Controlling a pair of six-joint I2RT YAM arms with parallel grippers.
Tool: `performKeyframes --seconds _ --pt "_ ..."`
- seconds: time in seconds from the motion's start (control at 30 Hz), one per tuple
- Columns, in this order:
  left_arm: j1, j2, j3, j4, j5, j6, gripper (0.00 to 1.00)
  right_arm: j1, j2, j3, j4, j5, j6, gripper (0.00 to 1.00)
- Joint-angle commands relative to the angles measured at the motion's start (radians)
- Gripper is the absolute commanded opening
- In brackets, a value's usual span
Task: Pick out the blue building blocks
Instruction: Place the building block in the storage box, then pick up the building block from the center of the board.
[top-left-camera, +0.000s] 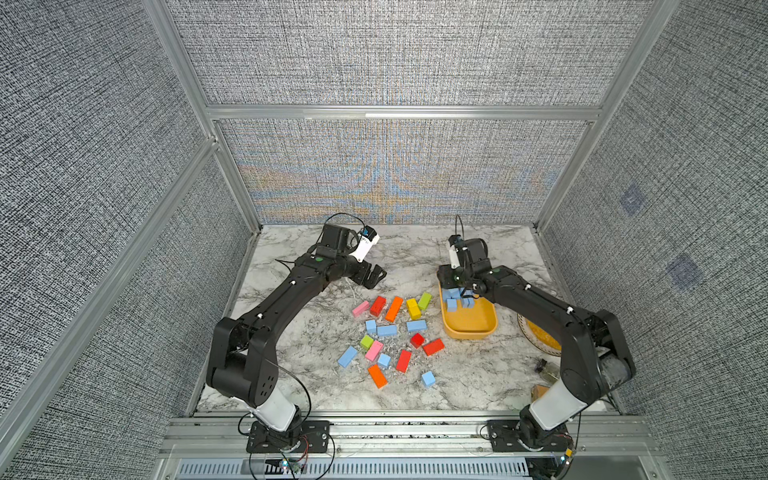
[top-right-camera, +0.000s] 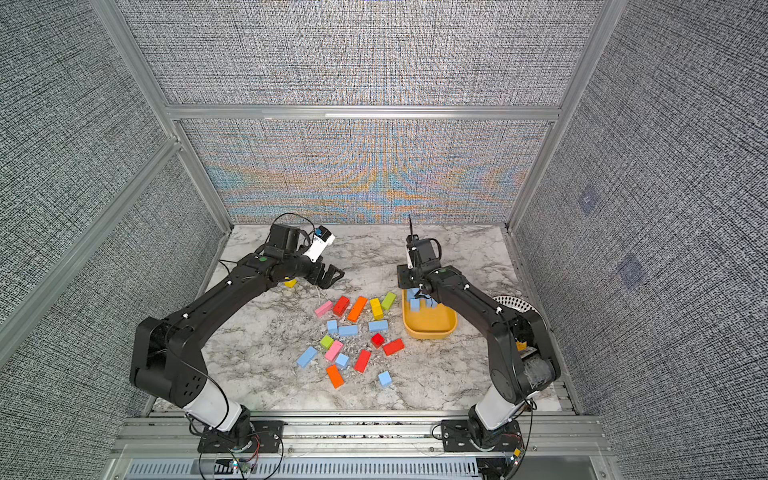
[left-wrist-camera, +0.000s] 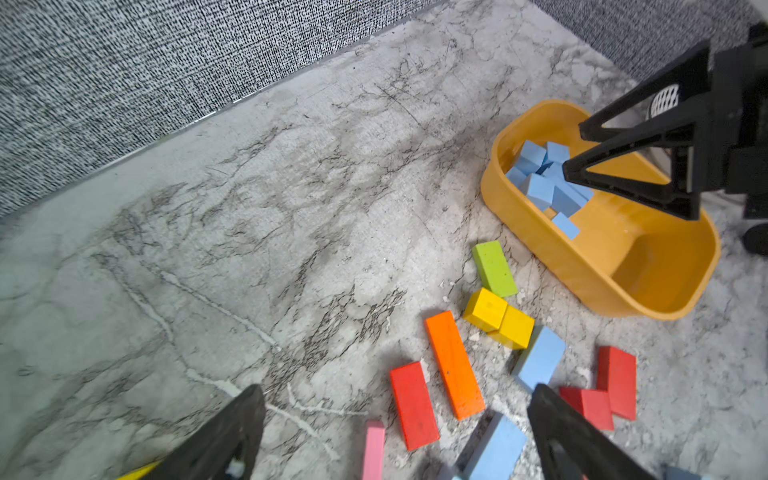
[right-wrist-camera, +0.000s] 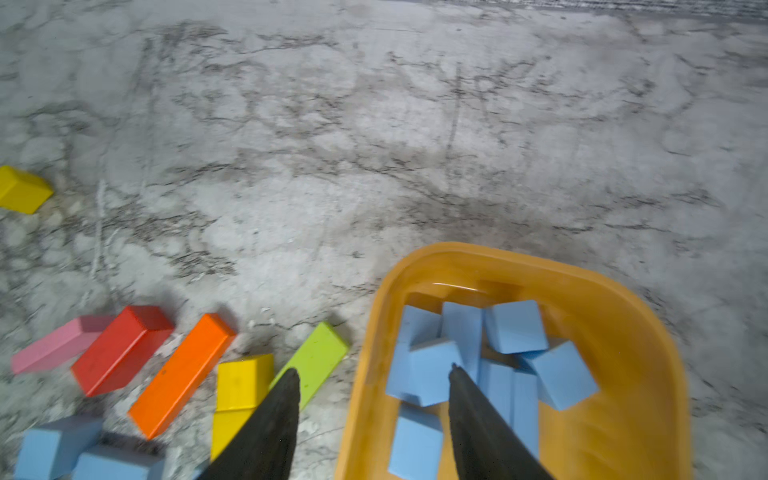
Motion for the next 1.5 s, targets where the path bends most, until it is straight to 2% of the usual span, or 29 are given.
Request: performKeyframes --seconds 0.0,0.07,0.13,0.23,0.33,0.5,0.6,0.7,0.77,1.1,1.33,1.47 --pt "0.001 -0.044 -0.004 -0.205 -0.015 0.327 0.99 0.080 0.001 0.002 0.088 -0.041 -0.019 0.58" --pt "0.001 -0.077 -0.023 -0.334 -0.022 0.503 0.97 0.126 0.008 -0.010 0.146 -0.049 -0.010 0.58" --pt "0.002 -0.126 -0.080 -0.463 0.003 0.736 0.94 0.158 0.011 -0.034 0.215 -0.047 0.010 0.58" --pt "-0.003 -0.190 -0.202 -0.547 -0.015 1.001 0.93 0.178 -0.009 -0.083 0.298 -0.061 0.053 0.58" --pt "-0.005 -0.194 -0.301 -0.502 -0.086 1.108 0.93 0.182 -0.052 -0.150 0.396 -0.130 0.083 0.58" --pt "-0.025 -0.165 -0.401 -0.444 -0.148 1.290 0.90 0.193 -0.092 -0.233 0.450 -0.139 0.130 0.58" --pt "-0.053 -0.153 -0.450 -0.341 -0.175 1.312 0.91 0.206 -0.122 -0.281 0.471 -0.142 0.144 0.58" --pt "-0.071 -0.125 -0.442 -0.322 -0.152 1.310 0.92 0.212 -0.145 -0.311 0.480 -0.141 0.150 0.58" --pt "-0.083 -0.099 -0.436 -0.310 -0.162 1.309 1.00 0.213 -0.153 -0.315 0.472 -0.141 0.151 0.58" --pt "-0.100 -0.028 -0.442 -0.314 -0.183 1.332 0.98 0.226 -0.178 -0.347 0.478 -0.140 0.134 0.58" --pt "-0.127 0.022 -0.432 -0.302 -0.158 1.316 0.81 0.225 -0.179 -0.352 0.445 -0.111 0.116 0.58" --pt "-0.131 0.035 -0.432 -0.277 -0.189 1.323 0.70 0.224 -0.191 -0.359 0.431 -0.090 0.109 0.58"
